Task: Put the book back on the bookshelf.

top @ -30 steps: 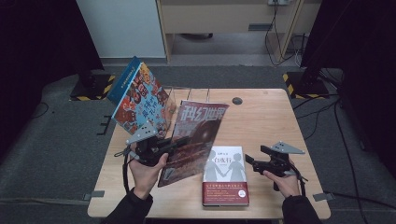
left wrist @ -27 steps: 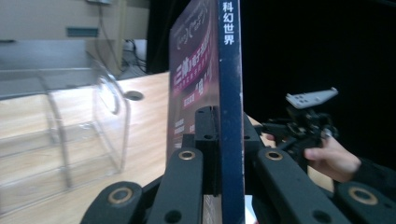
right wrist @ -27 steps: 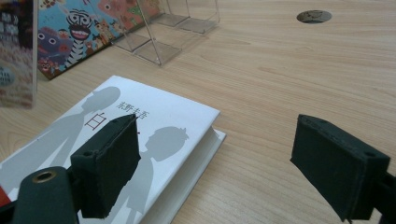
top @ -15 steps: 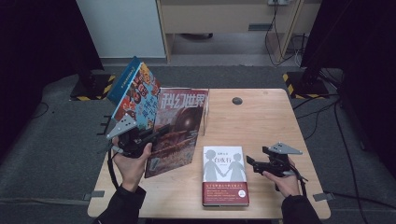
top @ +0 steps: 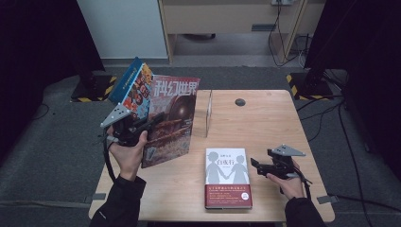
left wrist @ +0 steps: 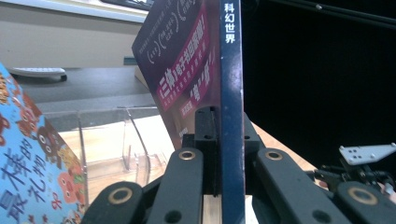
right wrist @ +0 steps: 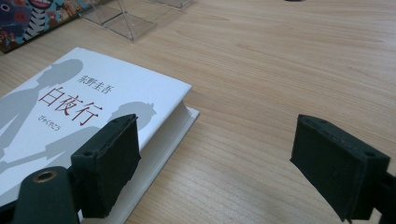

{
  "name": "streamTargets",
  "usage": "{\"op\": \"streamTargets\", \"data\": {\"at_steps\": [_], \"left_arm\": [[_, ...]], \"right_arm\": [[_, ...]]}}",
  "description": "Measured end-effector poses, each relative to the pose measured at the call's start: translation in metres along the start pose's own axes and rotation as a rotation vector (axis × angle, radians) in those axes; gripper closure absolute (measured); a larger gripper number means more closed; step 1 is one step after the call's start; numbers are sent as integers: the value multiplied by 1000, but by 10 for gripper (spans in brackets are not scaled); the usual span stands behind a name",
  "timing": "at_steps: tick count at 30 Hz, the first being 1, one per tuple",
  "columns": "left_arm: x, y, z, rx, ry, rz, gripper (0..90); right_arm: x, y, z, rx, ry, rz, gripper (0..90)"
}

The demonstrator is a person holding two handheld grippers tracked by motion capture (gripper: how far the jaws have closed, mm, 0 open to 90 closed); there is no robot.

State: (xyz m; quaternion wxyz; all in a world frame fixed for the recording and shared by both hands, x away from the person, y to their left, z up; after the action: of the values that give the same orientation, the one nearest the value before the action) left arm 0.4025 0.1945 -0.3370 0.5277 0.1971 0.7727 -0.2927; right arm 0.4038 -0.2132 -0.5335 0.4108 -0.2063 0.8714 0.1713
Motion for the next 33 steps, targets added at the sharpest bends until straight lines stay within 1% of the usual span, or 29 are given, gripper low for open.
{"op": "streamTargets", "data": {"at_steps": [4, 5, 8, 12, 16, 21, 26, 30, 33], "left_arm": [[-6, 8, -2, -16, -16, -14, 836], [-8, 10, -3, -23, -16, -8, 836], [-13, 15, -5, -43, -23, -9, 836], [-19, 23, -7, -60, -44, -25, 836], [-24, 31, -7, -79, -54, -28, 836], [-31, 39, -5, -102, -62, -24, 836], [-37, 47, 0, -126, -74, -32, 835], [-40, 55, 7, -138, -81, -42, 836], [-41, 61, 14, -155, -75, -40, 836]], "right_arm": [[1, -1, 0, 2, 4, 1, 151], [1, -2, 0, 3, 4, 0, 151], [1, -2, 0, 7, 10, -3, 152], [2, -3, 1, 9, 10, -2, 152], [2, -3, 1, 13, 13, -8, 153], [3, -4, 2, 13, 16, -9, 154], [3, -4, 3, 17, 18, -10, 155], [3, -5, 3, 17, 20, -13, 155], [4, -5, 3, 16, 24, -16, 156]]}}
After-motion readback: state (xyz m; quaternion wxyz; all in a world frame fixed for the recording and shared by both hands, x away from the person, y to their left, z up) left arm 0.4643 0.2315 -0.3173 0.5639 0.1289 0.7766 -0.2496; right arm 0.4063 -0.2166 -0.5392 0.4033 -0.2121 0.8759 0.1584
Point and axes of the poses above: each handheld gripper's, and its own axes: z roughly forward along the jaws, x roughly out of its underside, y roughly to its left, the point moved 5 cm from there along z, roughly forward along the jaws, and after that the axes turned 5 degrees about y, right-handed, at the moved point
